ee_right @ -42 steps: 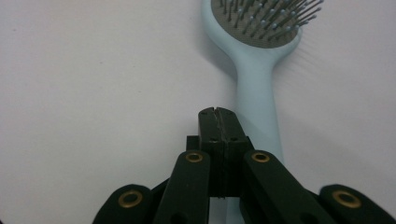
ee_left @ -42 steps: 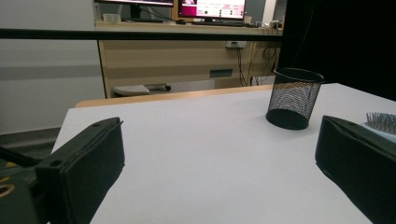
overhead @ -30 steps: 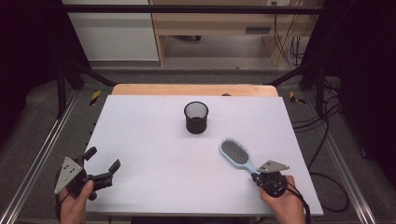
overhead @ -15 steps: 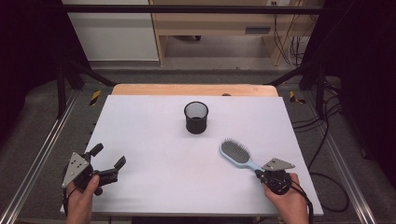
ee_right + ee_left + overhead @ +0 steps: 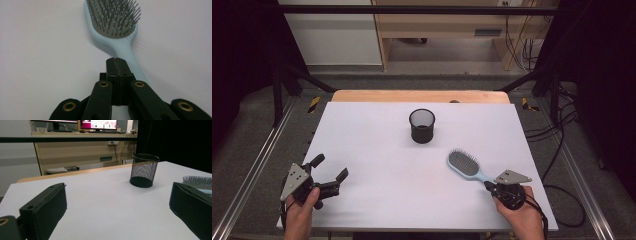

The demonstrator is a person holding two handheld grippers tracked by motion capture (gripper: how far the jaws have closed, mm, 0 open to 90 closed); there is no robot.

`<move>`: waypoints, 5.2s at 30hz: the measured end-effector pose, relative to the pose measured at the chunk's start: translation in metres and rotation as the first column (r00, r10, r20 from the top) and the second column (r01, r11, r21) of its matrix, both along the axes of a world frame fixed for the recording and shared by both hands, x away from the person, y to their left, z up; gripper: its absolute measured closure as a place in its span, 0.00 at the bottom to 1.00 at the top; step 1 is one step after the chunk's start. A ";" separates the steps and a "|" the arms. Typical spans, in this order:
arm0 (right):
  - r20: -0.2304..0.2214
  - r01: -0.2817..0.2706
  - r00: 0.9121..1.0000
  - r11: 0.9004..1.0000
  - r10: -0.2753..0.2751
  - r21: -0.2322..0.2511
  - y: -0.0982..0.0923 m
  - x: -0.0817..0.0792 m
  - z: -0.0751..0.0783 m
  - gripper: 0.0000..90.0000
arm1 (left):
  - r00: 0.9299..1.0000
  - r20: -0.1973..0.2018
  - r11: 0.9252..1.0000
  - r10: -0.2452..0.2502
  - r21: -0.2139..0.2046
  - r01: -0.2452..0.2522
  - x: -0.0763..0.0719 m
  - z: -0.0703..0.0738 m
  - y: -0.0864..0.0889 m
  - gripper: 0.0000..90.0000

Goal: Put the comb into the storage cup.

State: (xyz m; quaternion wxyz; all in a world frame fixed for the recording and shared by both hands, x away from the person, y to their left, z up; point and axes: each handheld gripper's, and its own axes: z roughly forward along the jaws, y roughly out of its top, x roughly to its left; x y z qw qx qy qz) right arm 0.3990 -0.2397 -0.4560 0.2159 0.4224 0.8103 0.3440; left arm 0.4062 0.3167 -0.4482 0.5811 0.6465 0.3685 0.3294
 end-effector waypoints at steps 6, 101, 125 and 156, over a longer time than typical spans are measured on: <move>-0.024 -0.029 0.999 0.998 0.030 0.054 0.000 0.015 0.012 0.94 | 1.000 0.002 1.000 0.011 0.010 -0.011 -0.002 0.000 0.002 0.02; 0.174 -0.050 0.984 0.996 0.037 0.071 0.021 0.040 0.014 0.77 | 1.000 -0.025 0.999 0.006 -0.033 -0.007 -0.016 0.005 0.000 0.02; 0.274 -0.042 0.962 0.982 -0.010 0.185 0.042 0.035 0.025 0.77 | 0.998 -0.011 0.997 -0.060 -0.051 0.060 -0.027 0.028 -0.035 0.02; 0.334 -0.083 0.942 0.961 -0.011 0.264 0.083 0.045 0.036 0.77 | 0.973 -0.036 0.973 -0.229 -0.036 0.228 0.046 0.075 -0.142 0.02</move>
